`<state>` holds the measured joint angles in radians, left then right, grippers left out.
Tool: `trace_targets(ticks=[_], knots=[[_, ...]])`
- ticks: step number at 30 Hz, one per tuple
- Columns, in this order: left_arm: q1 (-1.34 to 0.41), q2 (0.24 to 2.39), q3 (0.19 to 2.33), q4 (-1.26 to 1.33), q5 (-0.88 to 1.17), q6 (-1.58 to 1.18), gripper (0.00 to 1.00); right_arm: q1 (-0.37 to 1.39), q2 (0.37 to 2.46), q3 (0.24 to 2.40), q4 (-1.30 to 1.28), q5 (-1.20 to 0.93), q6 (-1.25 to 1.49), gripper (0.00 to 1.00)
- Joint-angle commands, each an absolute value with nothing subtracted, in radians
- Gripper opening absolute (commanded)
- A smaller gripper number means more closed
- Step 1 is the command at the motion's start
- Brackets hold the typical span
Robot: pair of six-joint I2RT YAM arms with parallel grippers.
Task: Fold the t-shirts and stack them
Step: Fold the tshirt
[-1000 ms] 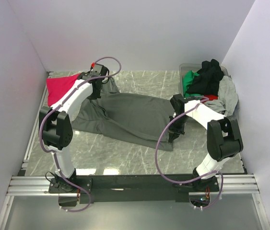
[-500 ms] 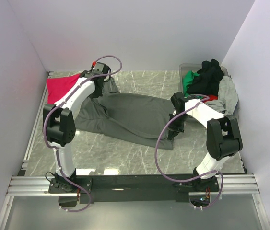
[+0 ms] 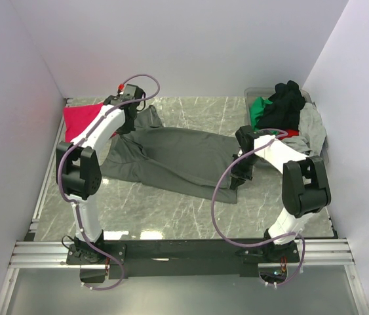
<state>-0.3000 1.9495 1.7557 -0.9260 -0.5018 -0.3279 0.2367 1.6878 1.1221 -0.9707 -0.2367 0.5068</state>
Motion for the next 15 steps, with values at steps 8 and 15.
trace_targets(ticks=[8,15], knots=[[-0.301,1.965,1.798,-0.919,-0.483,-0.341,0.00,0.207,1.741,1.150,-0.957,-0.207,0.517,0.00],[-0.301,1.991,1.838,-0.893,-0.431,-0.345,0.10,0.206,1.727,1.178,-0.951,-0.210,0.538,0.07]])
